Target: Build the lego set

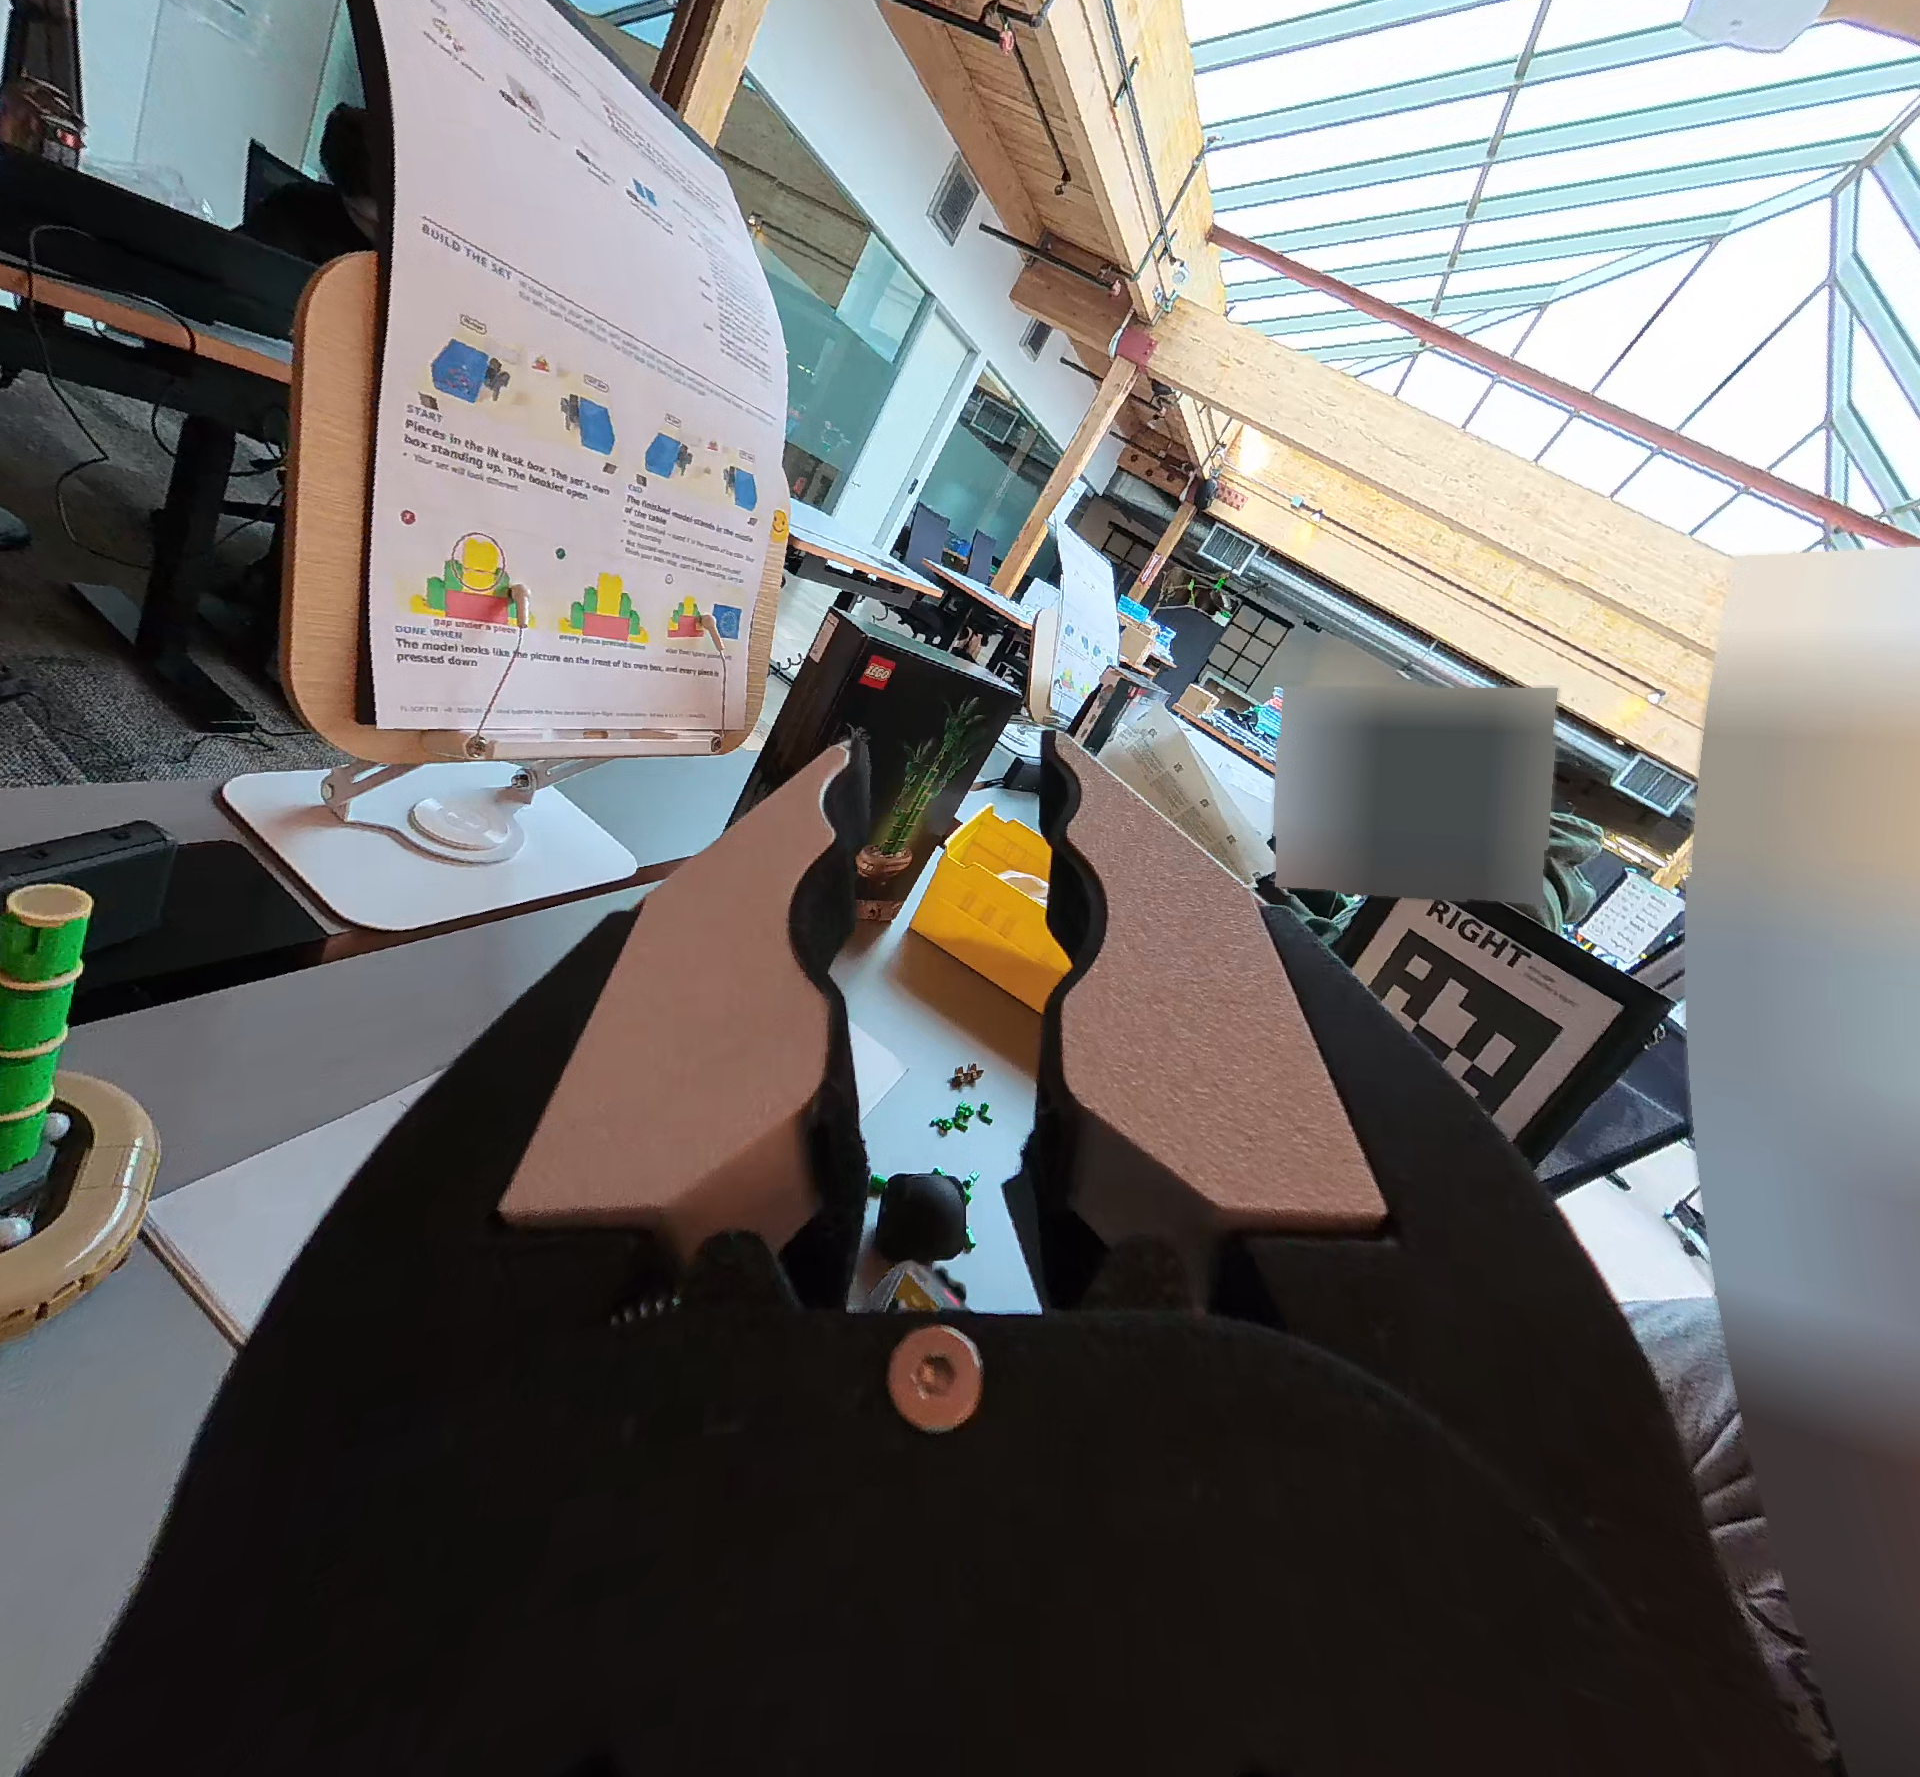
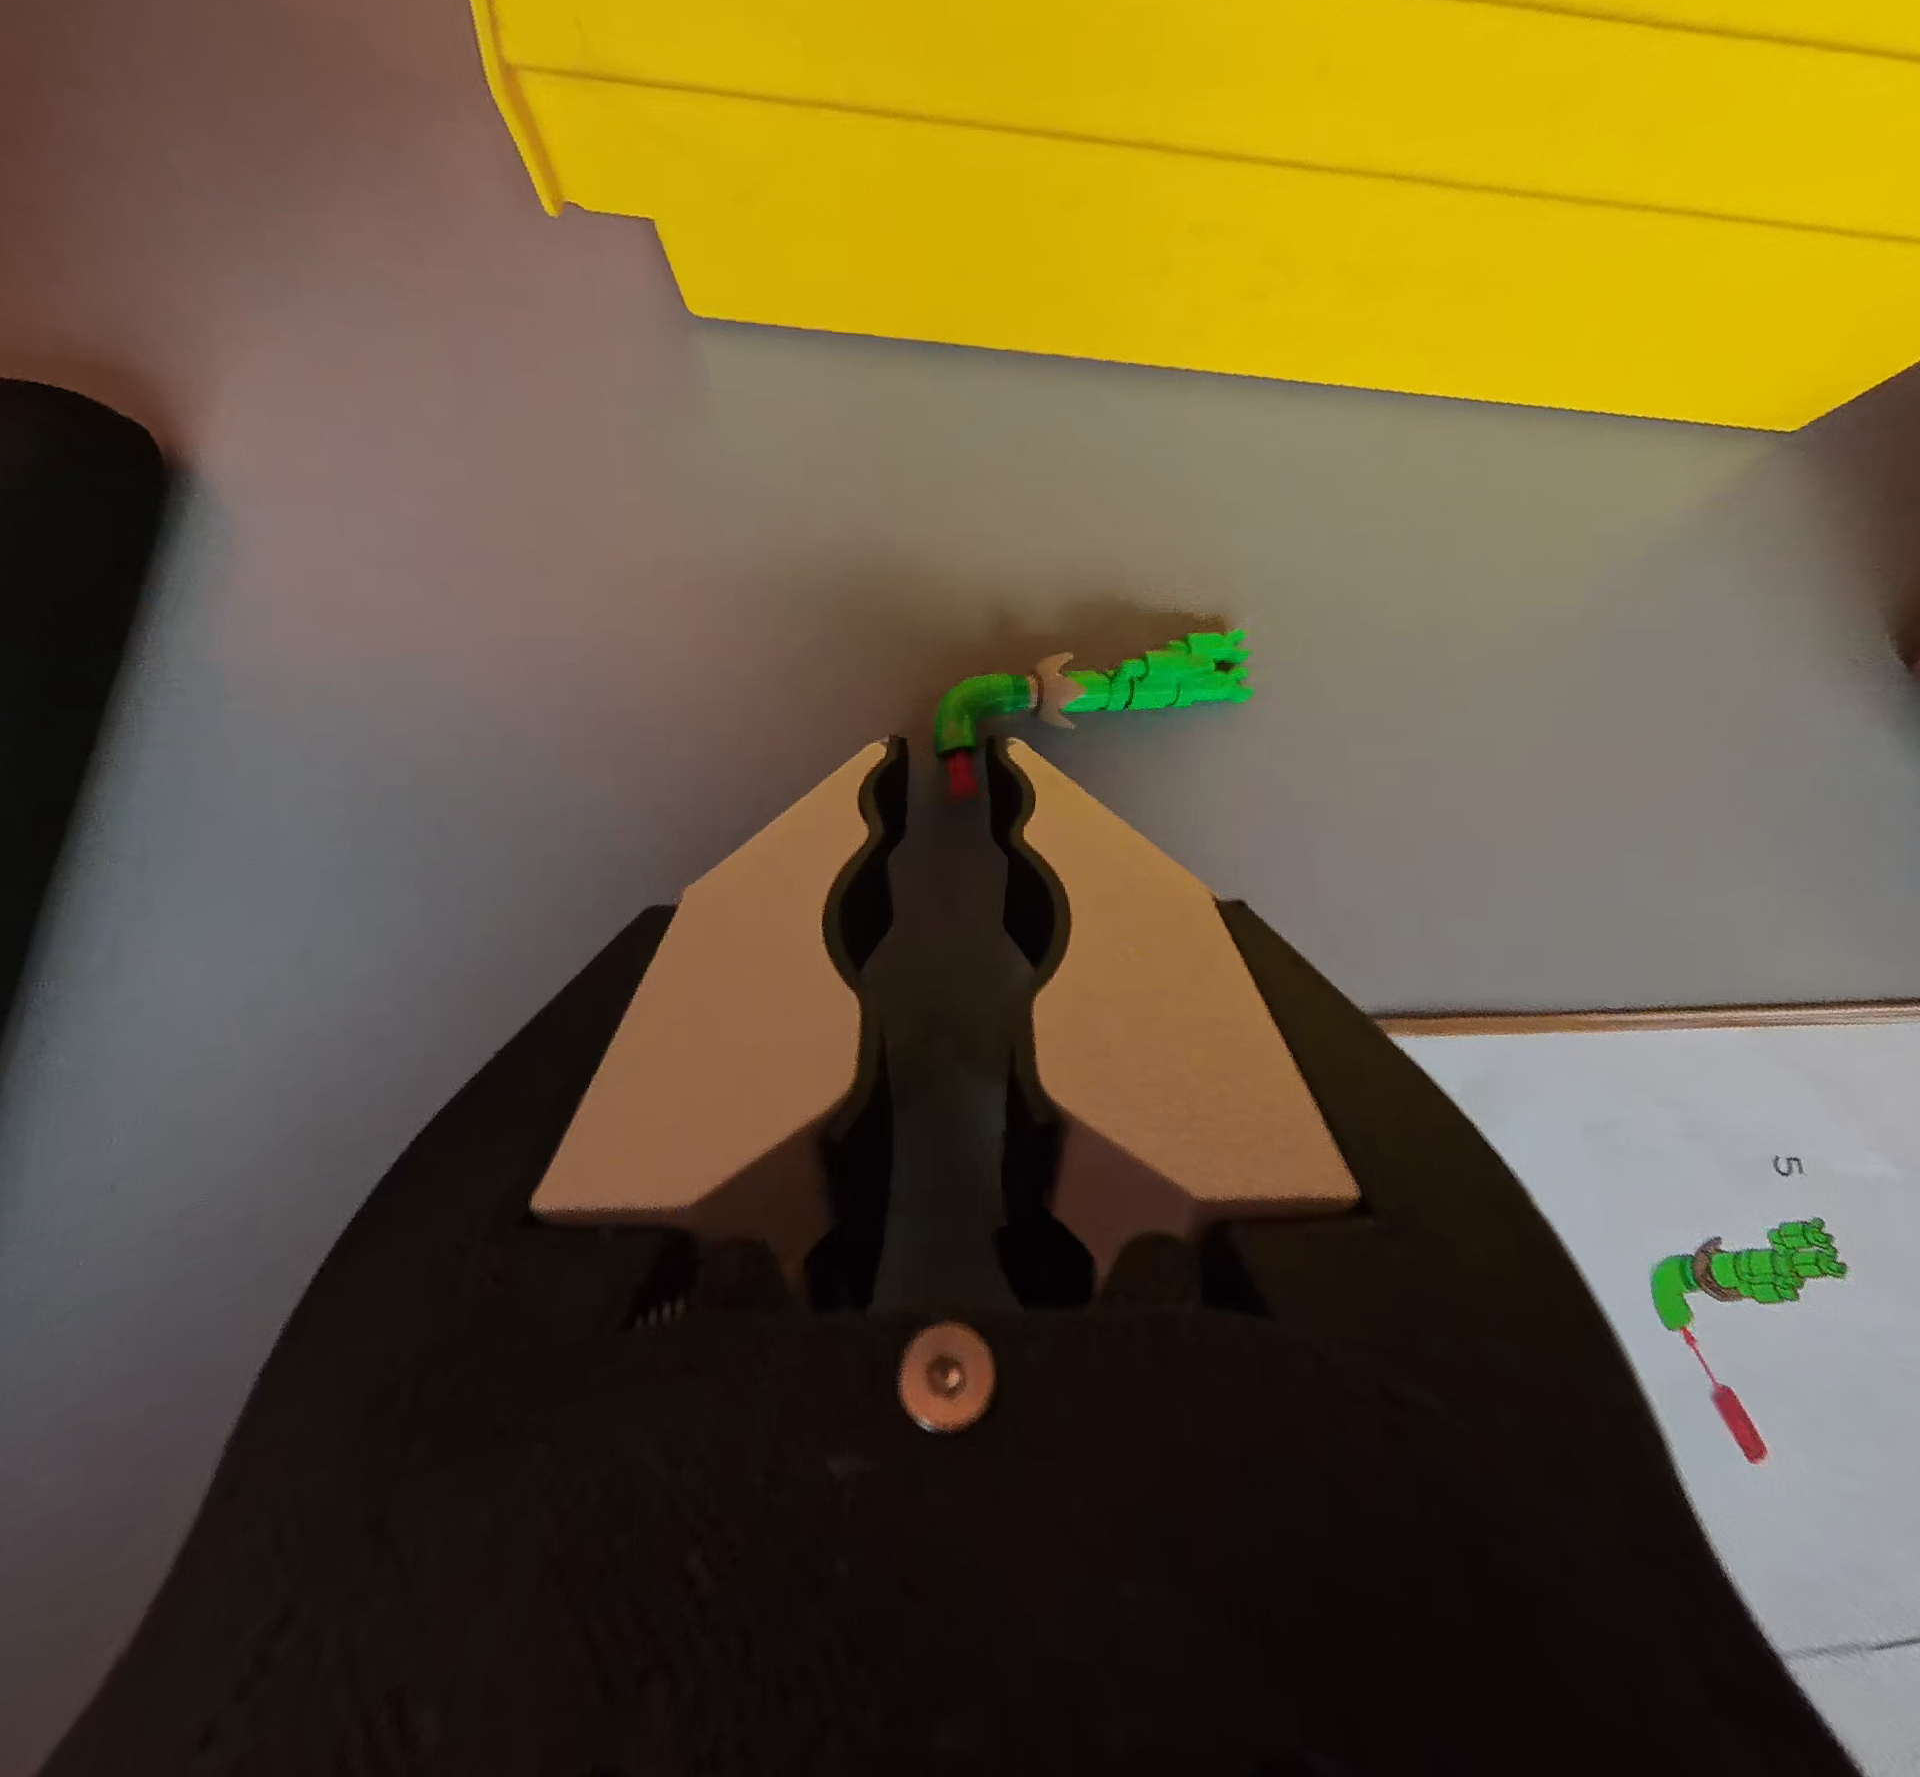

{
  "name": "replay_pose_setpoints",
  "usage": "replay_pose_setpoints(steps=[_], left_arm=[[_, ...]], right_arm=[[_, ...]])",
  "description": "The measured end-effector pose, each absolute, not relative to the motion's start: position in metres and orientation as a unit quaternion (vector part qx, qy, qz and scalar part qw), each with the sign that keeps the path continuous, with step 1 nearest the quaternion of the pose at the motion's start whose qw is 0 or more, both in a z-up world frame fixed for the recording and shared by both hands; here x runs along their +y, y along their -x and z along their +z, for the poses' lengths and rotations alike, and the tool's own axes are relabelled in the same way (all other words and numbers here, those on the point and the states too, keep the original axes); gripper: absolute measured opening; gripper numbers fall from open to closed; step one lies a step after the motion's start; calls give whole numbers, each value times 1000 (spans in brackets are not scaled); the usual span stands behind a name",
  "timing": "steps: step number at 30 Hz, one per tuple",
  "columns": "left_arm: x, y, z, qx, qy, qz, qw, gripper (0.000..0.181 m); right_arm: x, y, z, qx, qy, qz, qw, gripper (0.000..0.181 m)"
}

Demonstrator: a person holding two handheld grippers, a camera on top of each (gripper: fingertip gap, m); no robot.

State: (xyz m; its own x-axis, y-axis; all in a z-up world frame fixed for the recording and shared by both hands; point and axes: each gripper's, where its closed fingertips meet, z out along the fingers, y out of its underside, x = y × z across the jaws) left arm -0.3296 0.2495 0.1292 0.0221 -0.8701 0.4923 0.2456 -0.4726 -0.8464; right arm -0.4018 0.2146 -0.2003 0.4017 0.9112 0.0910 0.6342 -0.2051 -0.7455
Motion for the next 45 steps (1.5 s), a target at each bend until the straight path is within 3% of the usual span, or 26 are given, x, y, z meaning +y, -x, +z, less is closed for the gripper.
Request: replay_pose_setpoints(steps=[6, 15, 23, 29, 45], left_arm=[[249, 329, 128, 277, 571, -639, 434, 30], [253, 330, 125, 274, 577, -637, 431, 30], [249, 314, 118, 290, 592, -625, 419, 30], [245, 304, 112, 307, 600, -617, 407, 30], [247, 302, 107, 304, 606, -622, 392, 29]], right_arm=[[213, 362, -164, -489, 752, 191, 399, 16], [226, 198, -90, -438, 756, 44, 484, 24], [240, 266, -145, -460, 774, 87, 426, 27], [258, 289, -194, -527, 764, 29, 371, 28], [263, 282, -195, -500, 775, 54, 383, 24]])
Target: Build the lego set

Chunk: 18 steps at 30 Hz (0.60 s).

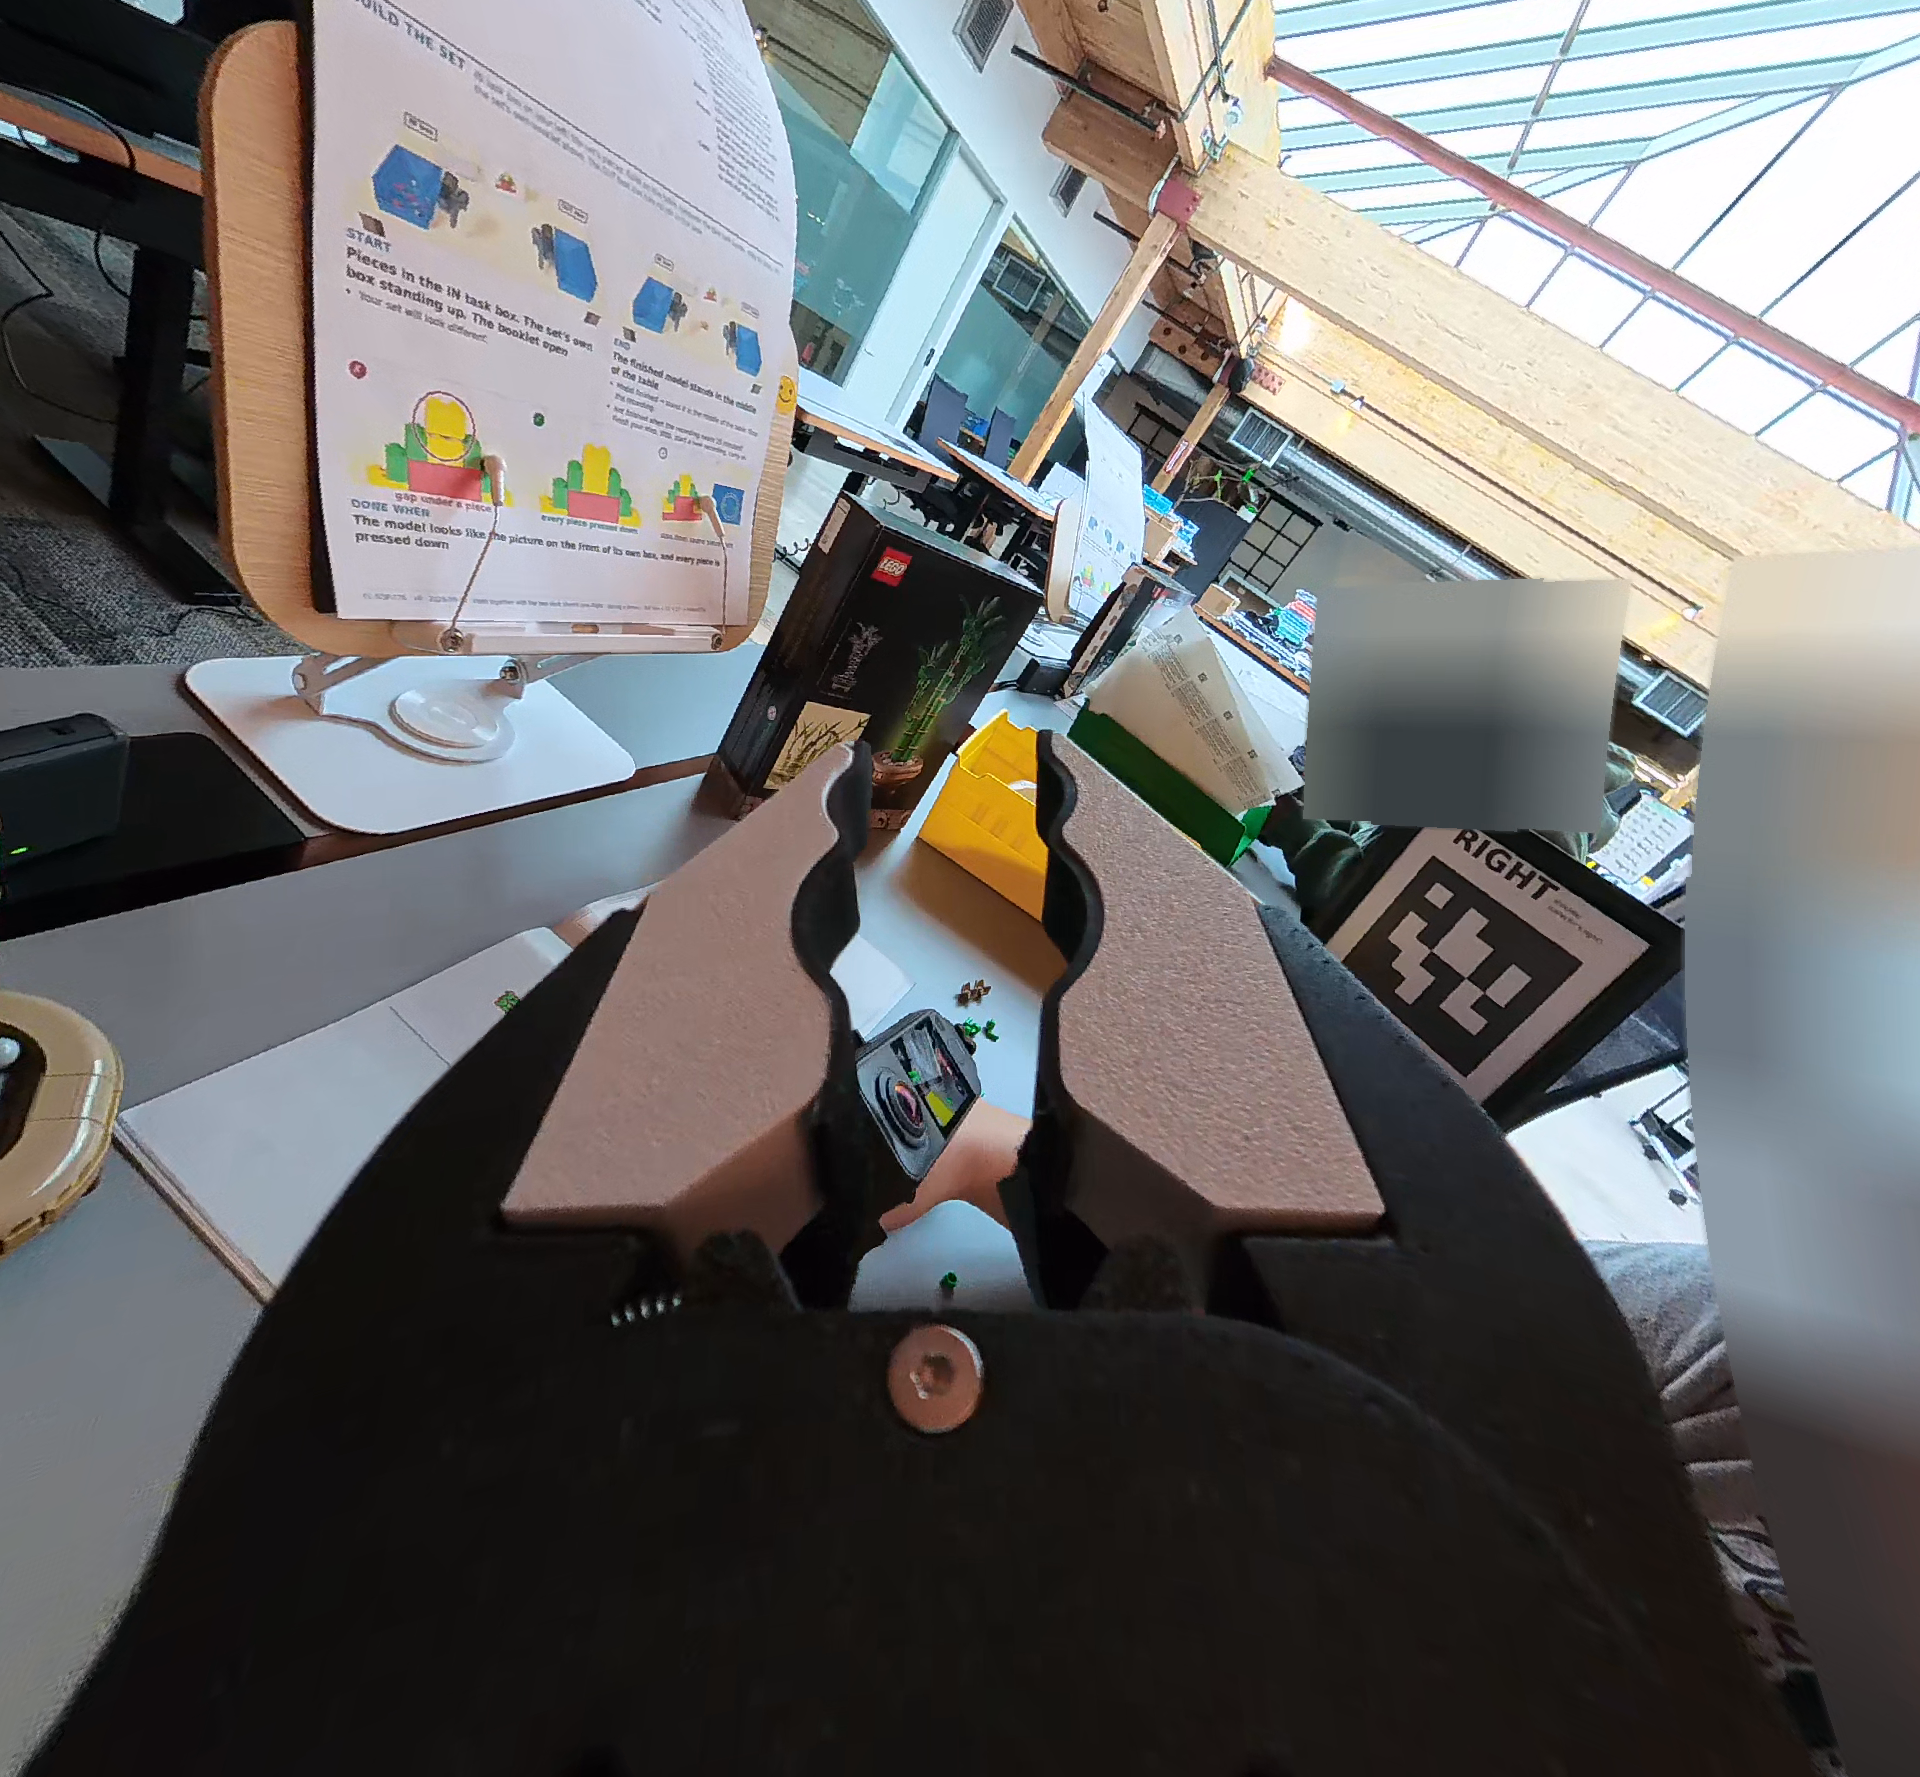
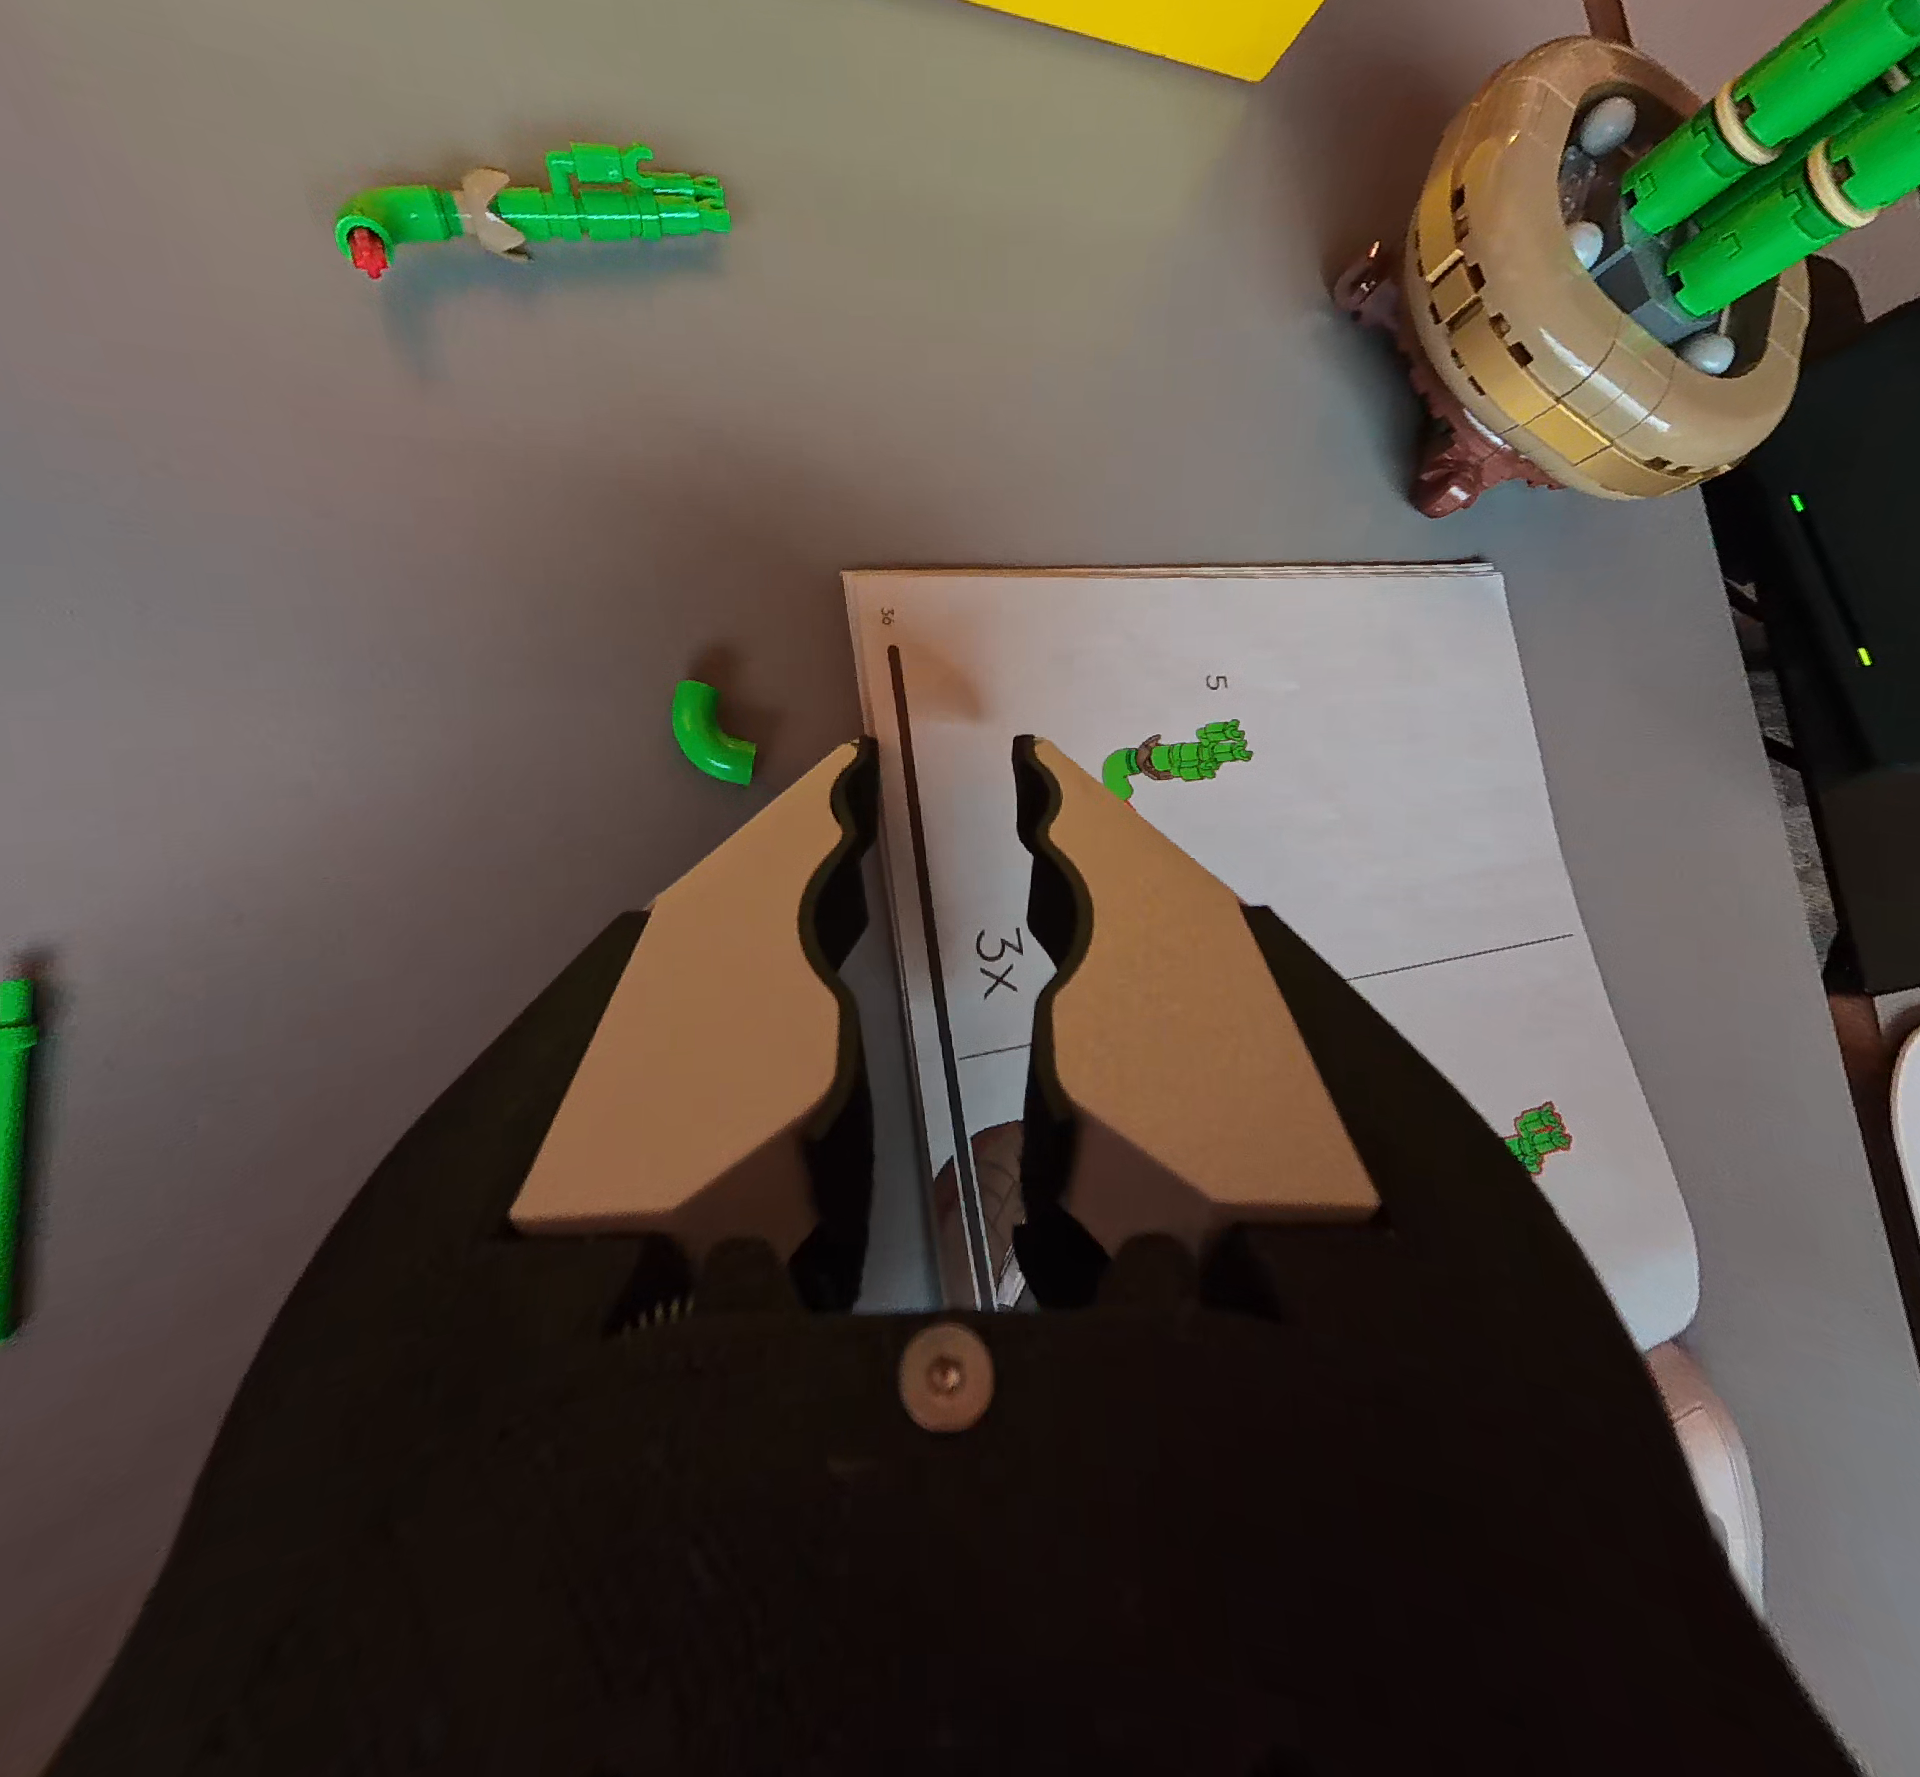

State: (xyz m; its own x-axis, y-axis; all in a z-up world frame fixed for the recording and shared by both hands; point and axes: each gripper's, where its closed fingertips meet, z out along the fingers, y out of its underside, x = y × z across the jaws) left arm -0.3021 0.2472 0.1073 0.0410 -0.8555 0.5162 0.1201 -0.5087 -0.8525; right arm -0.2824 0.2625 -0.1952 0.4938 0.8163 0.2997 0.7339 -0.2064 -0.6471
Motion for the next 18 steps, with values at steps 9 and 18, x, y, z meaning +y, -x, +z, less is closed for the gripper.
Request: replay_pose_setpoints(steps=[9, 18], left_arm=[[247, 300, 105, 305, 609, -623, 384, 29], [246, 296, 102, 308, 612, -622, 379, 29]], right_arm=[[264, 278, -191, -485, 780, 69, 390, 21], [264, 271, -190, -483, 782, 64, 390, 2]])
